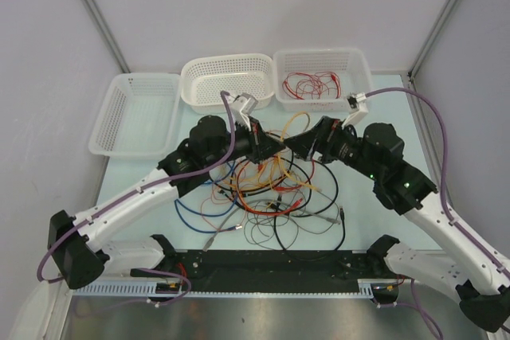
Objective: Untangle the cables
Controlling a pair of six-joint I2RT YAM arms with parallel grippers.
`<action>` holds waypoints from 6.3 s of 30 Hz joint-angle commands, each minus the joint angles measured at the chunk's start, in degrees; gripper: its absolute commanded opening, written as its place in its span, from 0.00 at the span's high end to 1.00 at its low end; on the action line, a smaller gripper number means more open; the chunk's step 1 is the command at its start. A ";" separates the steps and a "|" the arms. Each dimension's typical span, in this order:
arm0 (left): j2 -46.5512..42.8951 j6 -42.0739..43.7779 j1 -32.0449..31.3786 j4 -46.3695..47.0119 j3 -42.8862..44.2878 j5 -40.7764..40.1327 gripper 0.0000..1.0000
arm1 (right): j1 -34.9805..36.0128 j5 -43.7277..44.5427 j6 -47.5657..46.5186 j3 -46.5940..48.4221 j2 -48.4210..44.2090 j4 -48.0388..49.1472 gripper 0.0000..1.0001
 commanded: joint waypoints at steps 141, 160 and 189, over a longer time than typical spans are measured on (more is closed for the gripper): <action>15.22 6.15 -1.91 -26.44 3.73 -20.57 0.33 | 1.58 19.62 1.65 -16.15 -16.61 -15.20 0.03; 34.73 8.97 3.27 -26.00 12.25 -29.21 0.46 | 1.58 20.76 1.30 -16.23 -17.93 -16.87 0.03; 17.16 11.16 3.36 -30.74 14.52 -21.30 1.00 | 1.58 19.36 1.04 -16.32 -19.07 -13.80 0.03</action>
